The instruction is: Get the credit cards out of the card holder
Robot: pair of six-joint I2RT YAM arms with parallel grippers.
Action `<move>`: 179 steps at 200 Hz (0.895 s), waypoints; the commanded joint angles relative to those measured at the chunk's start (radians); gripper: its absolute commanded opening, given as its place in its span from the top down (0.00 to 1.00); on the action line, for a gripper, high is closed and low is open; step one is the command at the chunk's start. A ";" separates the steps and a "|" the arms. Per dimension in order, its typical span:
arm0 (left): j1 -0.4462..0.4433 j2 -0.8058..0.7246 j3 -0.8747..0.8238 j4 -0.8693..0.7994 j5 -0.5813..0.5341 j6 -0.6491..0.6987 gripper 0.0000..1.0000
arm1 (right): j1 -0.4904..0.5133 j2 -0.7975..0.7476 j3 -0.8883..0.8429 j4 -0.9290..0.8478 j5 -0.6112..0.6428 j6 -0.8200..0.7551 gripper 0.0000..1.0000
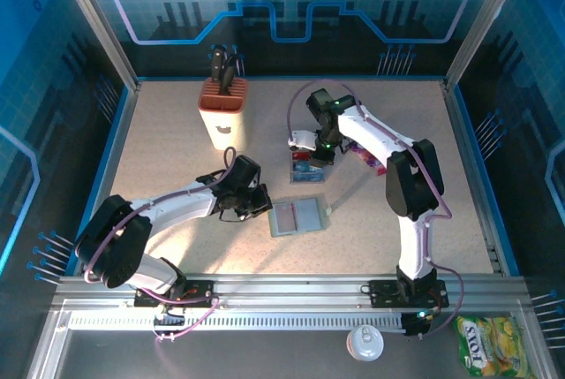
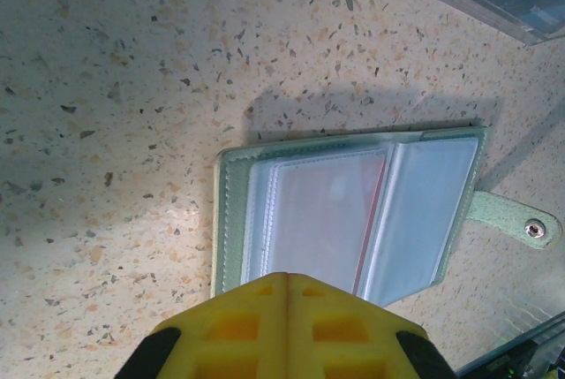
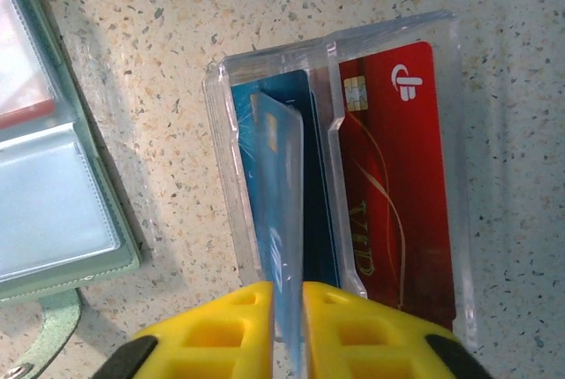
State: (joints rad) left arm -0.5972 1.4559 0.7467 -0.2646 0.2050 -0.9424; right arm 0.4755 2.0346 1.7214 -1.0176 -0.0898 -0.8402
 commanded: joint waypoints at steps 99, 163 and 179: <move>0.005 0.020 -0.042 0.032 0.012 -0.025 0.98 | 0.034 -0.323 -0.286 0.269 -0.095 0.376 0.75; -0.022 0.035 -0.078 0.087 0.029 -0.058 1.00 | 0.100 -0.503 -0.529 0.439 -0.124 0.636 0.74; -0.034 0.043 -0.079 0.097 0.030 -0.062 1.00 | 0.112 -0.534 -0.582 0.472 -0.125 0.670 0.74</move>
State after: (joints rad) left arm -0.6147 1.4761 0.6827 -0.1951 0.2111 -0.9817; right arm 0.5636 1.5547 1.2018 -0.6281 -0.1921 -0.2832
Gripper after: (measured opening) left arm 0.056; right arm 0.260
